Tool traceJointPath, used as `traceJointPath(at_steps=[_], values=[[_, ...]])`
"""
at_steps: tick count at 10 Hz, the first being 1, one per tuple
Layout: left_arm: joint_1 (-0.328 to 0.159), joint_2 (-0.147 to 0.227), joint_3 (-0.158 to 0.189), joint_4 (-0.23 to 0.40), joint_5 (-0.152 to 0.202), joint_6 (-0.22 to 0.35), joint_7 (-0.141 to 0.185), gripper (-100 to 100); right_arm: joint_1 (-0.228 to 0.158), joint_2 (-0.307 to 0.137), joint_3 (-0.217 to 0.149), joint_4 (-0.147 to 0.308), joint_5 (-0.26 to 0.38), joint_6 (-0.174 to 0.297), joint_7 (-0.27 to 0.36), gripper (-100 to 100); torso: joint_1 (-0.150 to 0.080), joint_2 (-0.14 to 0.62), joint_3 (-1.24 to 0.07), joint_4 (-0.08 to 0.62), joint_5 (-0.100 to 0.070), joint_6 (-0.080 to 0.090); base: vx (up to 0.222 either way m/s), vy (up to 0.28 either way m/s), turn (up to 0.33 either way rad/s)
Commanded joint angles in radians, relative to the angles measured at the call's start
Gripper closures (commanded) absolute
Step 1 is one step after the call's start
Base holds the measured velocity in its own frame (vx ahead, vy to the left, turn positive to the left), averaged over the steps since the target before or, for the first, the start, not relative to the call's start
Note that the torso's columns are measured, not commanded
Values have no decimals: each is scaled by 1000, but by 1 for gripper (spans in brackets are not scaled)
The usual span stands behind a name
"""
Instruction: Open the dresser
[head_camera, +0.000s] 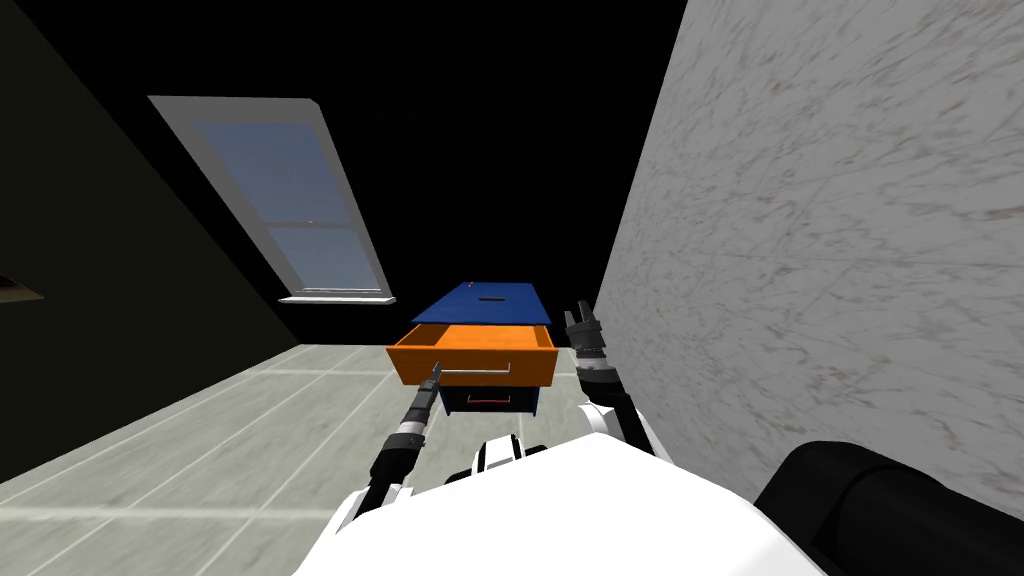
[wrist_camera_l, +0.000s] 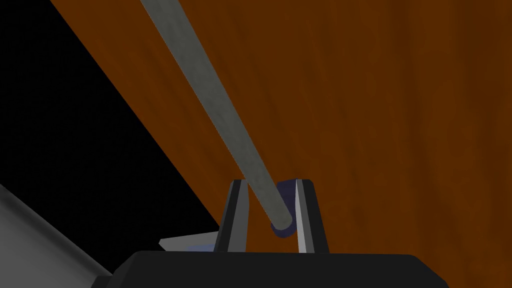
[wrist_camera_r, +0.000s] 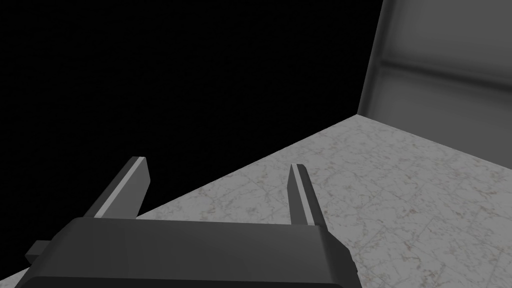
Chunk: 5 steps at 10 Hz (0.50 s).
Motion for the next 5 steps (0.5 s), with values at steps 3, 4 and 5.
traceJointPath(at_steps=[3, 4, 5], values=[[33, 13, -10, -18, -3, -8, 6, 100, 0, 0, 0, 0, 0, 0, 0, 0, 2, 8, 5, 0, 2, -1, -187, 31, 30], [34, 24, -9, -70, -2, 27, 19, -100, 0, 0, 0, 0, 0, 0, 0, 0, 1, 6, 4, -1, 2, 0, -101, 3, -26], [34, 24, -9, -71, -2, 27, 19, -100, 0, 0, 0, 0, 0, 0, 0, 0, 1, -1, 0, -1, 1, -1, 2, -10, -10]])
